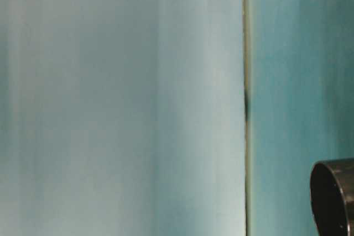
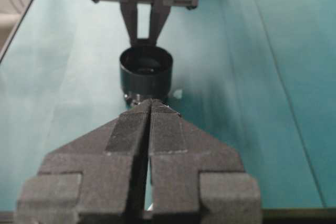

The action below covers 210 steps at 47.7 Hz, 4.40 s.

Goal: Put the paper cup into the moved cup holder.
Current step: 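Grasp the cup holder rim with the left gripper and slide it right, then release the cup holder and pull the left gripper back left, then move the right gripper over the white paper cup and grasp its rim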

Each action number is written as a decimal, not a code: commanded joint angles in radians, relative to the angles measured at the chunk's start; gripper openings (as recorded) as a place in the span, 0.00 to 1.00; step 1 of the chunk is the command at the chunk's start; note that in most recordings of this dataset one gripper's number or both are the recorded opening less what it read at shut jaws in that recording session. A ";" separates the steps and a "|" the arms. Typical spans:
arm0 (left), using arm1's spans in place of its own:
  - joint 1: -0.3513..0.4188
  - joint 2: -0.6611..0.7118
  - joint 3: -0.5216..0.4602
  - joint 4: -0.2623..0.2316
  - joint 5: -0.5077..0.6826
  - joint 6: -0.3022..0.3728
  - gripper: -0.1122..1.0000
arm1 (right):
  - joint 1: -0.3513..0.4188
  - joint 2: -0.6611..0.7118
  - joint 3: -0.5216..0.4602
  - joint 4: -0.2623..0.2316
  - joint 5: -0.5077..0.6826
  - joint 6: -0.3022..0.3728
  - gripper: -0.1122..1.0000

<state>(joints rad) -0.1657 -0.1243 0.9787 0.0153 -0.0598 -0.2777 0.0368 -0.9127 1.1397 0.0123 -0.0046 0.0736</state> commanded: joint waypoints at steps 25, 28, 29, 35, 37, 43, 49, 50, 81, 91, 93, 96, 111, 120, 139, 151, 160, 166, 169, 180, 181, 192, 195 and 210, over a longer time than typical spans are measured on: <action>0.080 -0.005 -0.158 0.002 0.014 0.189 0.28 | 0.003 0.006 -0.021 0.003 -0.002 0.008 0.07; 0.097 -0.002 -0.186 0.002 0.034 0.218 0.28 | 0.002 0.006 -0.021 0.003 -0.002 0.009 0.07; 0.103 0.002 -0.195 0.002 0.041 0.225 0.28 | 0.003 0.006 -0.021 0.003 -0.002 0.008 0.07; 0.129 0.029 -0.238 0.002 0.078 0.259 0.28 | 0.002 0.006 -0.021 0.003 -0.002 0.008 0.07; 0.135 0.040 -0.250 0.002 0.087 0.268 0.28 | 0.002 0.006 -0.021 0.003 -0.002 0.008 0.07; 0.146 0.078 -0.295 0.002 0.123 0.304 0.28 | 0.002 0.009 -0.020 0.003 -0.002 0.008 0.07; 0.146 0.127 -0.328 0.002 0.143 0.325 0.28 | 0.002 0.017 -0.020 0.003 -0.003 0.008 0.07; 0.146 0.135 -0.333 0.002 0.143 0.325 0.28 | 0.002 0.018 -0.020 0.003 -0.003 0.008 0.07; 0.147 0.229 -0.374 0.002 0.193 0.327 0.28 | -0.002 0.025 -0.018 0.002 -0.002 0.005 0.07; 0.149 0.242 -0.380 0.002 0.195 0.327 0.28 | -0.002 0.023 -0.018 0.003 -0.002 0.005 0.07; 0.147 0.244 -0.380 0.002 0.195 0.327 0.28 | -0.002 0.025 -0.018 0.003 -0.002 0.005 0.07; 0.147 0.244 -0.380 0.002 0.195 0.327 0.28 | -0.002 0.025 -0.018 0.003 -0.002 0.005 0.07; 0.149 0.250 -0.382 0.002 0.184 0.327 0.28 | -0.002 0.025 -0.018 0.003 -0.002 0.005 0.07; 0.149 0.252 -0.382 0.002 0.184 0.327 0.34 | -0.002 0.025 -0.018 0.003 -0.002 0.005 0.07; 0.149 0.250 -0.382 0.002 0.169 0.327 0.85 | -0.002 0.025 -0.020 0.003 0.021 0.008 0.07; 0.149 0.204 -0.356 0.002 0.170 0.327 0.85 | -0.023 0.031 -0.026 0.011 0.135 0.048 0.07; 0.147 0.118 -0.290 0.002 0.173 0.319 0.85 | -0.064 0.058 -0.048 0.011 0.233 0.138 0.08; 0.141 0.061 -0.249 0.002 0.172 0.316 0.85 | -0.071 0.098 -0.081 0.009 0.296 0.175 0.10; 0.138 0.035 -0.233 0.002 0.172 0.316 0.85 | -0.071 0.127 -0.101 0.009 0.337 0.179 0.11; 0.137 -0.029 -0.190 0.002 0.172 0.316 0.85 | -0.074 0.258 -0.193 0.009 0.477 0.196 0.27; 0.137 -0.034 -0.186 0.002 0.172 0.316 0.85 | -0.075 0.268 -0.201 0.009 0.489 0.198 0.30; 0.135 -0.069 -0.156 0.002 0.172 0.314 0.85 | -0.083 0.385 -0.284 0.005 0.586 0.201 0.83; 0.135 -0.072 -0.152 0.002 0.172 0.314 0.85 | -0.084 0.413 -0.301 0.000 0.614 0.201 0.90; 0.135 -0.077 -0.146 0.002 0.172 0.304 0.85 | -0.166 0.557 -0.400 -0.005 0.781 0.199 0.87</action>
<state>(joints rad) -0.0276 -0.1871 0.8422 0.0153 0.1166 0.0245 -0.1089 -0.3758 0.7762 0.0107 0.7547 0.2623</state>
